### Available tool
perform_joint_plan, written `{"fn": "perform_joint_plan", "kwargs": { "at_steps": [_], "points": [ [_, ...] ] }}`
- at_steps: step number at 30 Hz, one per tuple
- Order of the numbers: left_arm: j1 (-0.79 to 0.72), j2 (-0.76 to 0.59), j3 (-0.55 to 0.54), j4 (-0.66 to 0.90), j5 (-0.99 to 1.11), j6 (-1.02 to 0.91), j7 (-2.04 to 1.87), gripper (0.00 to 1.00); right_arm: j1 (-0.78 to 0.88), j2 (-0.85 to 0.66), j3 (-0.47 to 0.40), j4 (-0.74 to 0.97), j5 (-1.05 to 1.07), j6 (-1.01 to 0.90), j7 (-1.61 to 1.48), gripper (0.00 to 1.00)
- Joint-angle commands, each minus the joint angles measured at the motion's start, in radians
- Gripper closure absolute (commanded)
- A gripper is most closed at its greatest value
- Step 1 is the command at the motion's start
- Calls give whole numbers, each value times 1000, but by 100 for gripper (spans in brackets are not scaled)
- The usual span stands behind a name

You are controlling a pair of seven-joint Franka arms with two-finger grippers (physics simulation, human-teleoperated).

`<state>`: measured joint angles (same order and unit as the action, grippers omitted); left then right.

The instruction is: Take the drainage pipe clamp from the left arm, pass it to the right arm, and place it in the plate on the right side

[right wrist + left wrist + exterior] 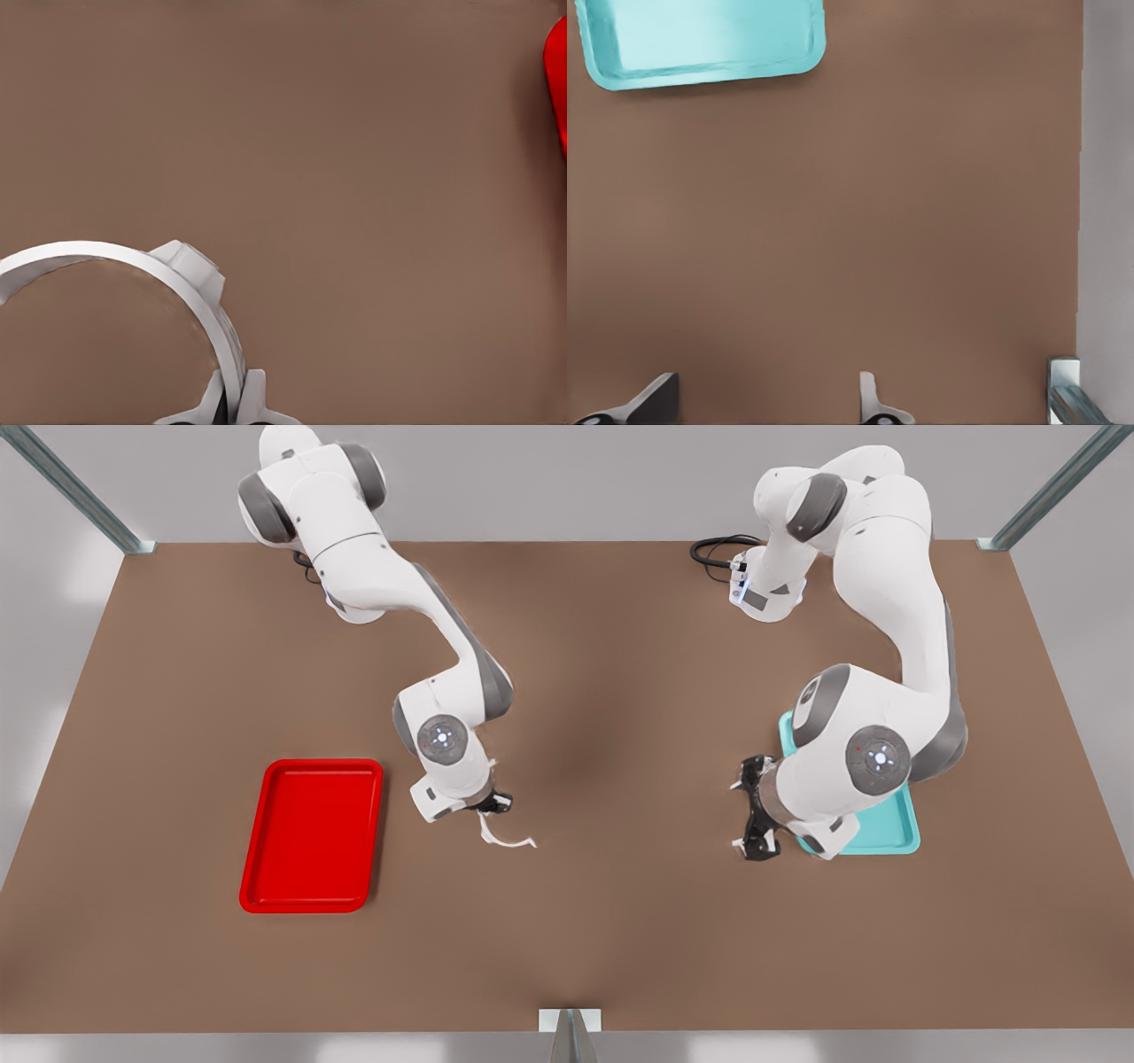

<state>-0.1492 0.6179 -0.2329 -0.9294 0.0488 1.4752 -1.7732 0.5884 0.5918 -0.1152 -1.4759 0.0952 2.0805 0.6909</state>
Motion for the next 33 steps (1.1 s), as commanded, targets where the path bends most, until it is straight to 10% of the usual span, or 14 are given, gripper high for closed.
{"fn": "perform_joint_plan", "kwargs": {
  "at_steps": [1,4,11,25,26,27,33],
  "points": [
    [19,-145,108,-159,163,-173,2076,0,-71,2,-1,0,-3,-69,-346,79],
    [-1,-388,238,-477,-61,-16,2142,0,-245,48,-1,8,-6,-66,-606,79],
    [-32,-356,193,-447,14,-130,1920,0,-535,42,-21,11,-20,-189,-1140,79],
    [-23,-356,193,-447,29,-214,1924,0,-504,86,-27,-90,-173,-65,-1123,79],
    [-24,-356,193,-447,28,-214,1924,0,-503,86,-27,-92,-172,-65,-1114,68],
    [-24,-354,193,-447,28,-214,1924,0,-504,86,-27,-92,-167,-66,-1111,0],
    [-27,-351,193,-427,29,-256,1927,0,-503,63,-20,-72,-164,-91,-1110,0]
  ]
}}
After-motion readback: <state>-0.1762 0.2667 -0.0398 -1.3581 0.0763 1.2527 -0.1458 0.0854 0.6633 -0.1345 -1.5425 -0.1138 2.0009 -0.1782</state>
